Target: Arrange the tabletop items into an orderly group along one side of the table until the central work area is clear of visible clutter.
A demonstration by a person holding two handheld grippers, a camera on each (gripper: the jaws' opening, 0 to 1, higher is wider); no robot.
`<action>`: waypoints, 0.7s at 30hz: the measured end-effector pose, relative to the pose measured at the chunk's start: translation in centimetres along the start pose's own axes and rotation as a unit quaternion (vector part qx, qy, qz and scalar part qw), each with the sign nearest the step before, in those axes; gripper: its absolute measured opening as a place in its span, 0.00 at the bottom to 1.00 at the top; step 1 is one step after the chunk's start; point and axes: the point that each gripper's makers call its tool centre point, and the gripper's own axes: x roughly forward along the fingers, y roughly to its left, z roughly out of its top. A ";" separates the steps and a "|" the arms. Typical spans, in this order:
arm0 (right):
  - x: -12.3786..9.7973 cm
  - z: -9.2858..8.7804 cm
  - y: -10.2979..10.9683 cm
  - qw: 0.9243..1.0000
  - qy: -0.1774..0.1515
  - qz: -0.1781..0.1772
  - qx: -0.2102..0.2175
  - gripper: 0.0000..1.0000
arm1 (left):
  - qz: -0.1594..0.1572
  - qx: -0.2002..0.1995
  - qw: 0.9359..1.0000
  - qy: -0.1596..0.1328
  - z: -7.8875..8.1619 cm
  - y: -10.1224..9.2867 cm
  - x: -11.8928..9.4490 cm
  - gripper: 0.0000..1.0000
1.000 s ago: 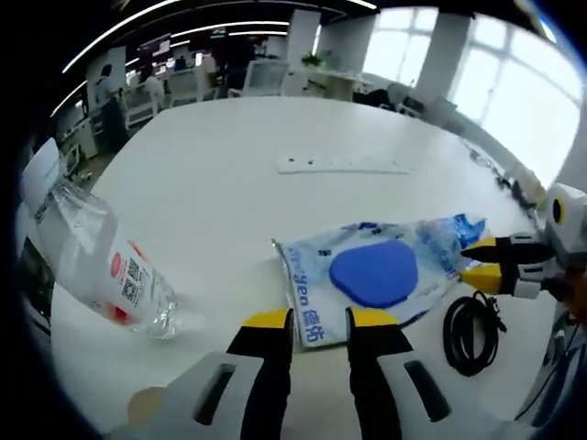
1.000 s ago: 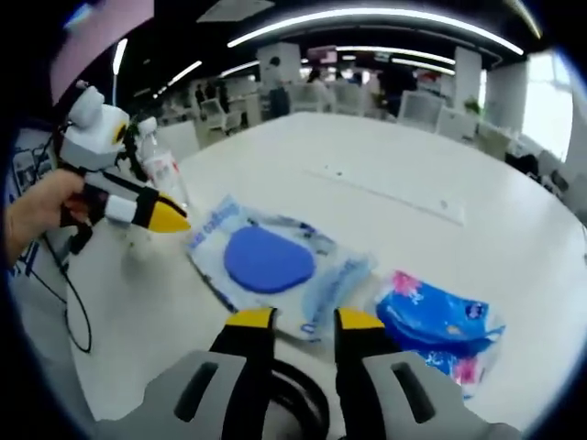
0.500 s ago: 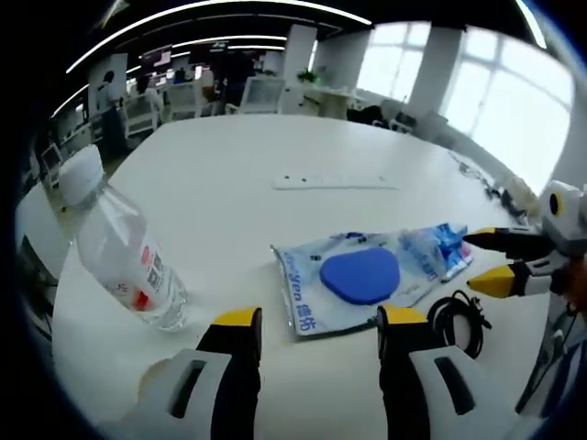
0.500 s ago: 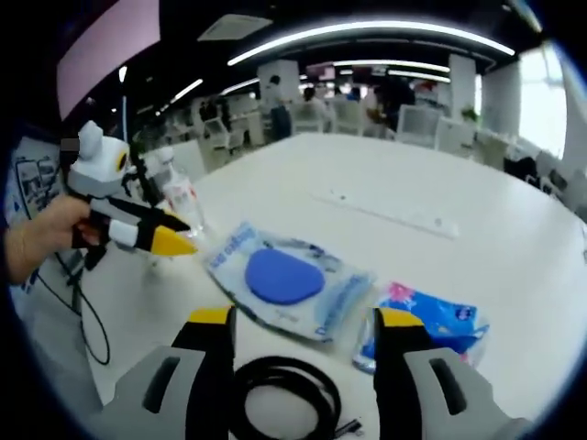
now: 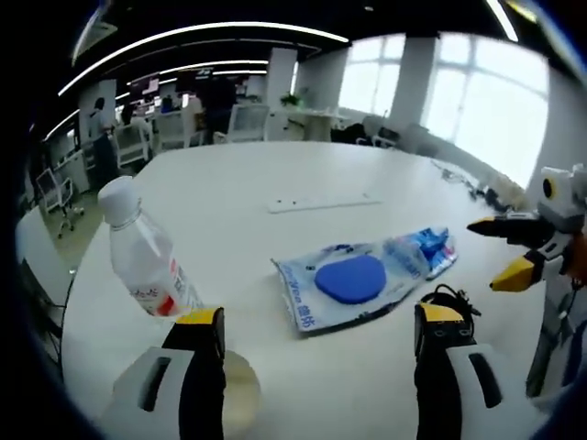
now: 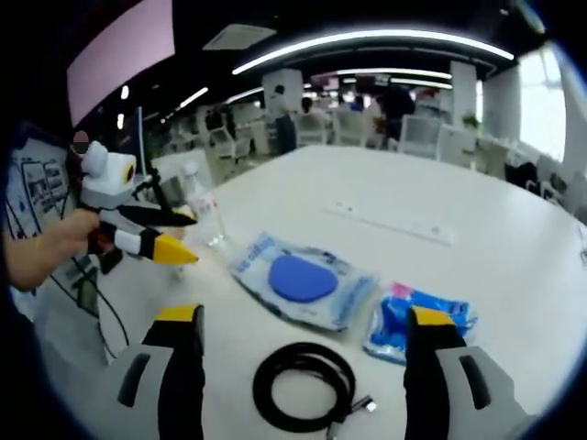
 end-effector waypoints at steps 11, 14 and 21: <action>-2.3 -0.2 1.6 1.000 -0.006 0.009 -0.017 1.00 | -0.020 0.019 0.999 -0.030 0.9 -0.2 -2.4 0.99; -2.9 -0.2 1.6 1.000 -0.015 0.006 -0.024 1.00 | -0.019 0.026 0.999 -0.038 0.8 0.1 -3.3 0.99; -4.5 -0.6 2.0 0.999 -0.025 -0.001 -0.047 1.00 | -0.030 0.014 0.998 -0.057 0.1 0.8 -4.8 0.99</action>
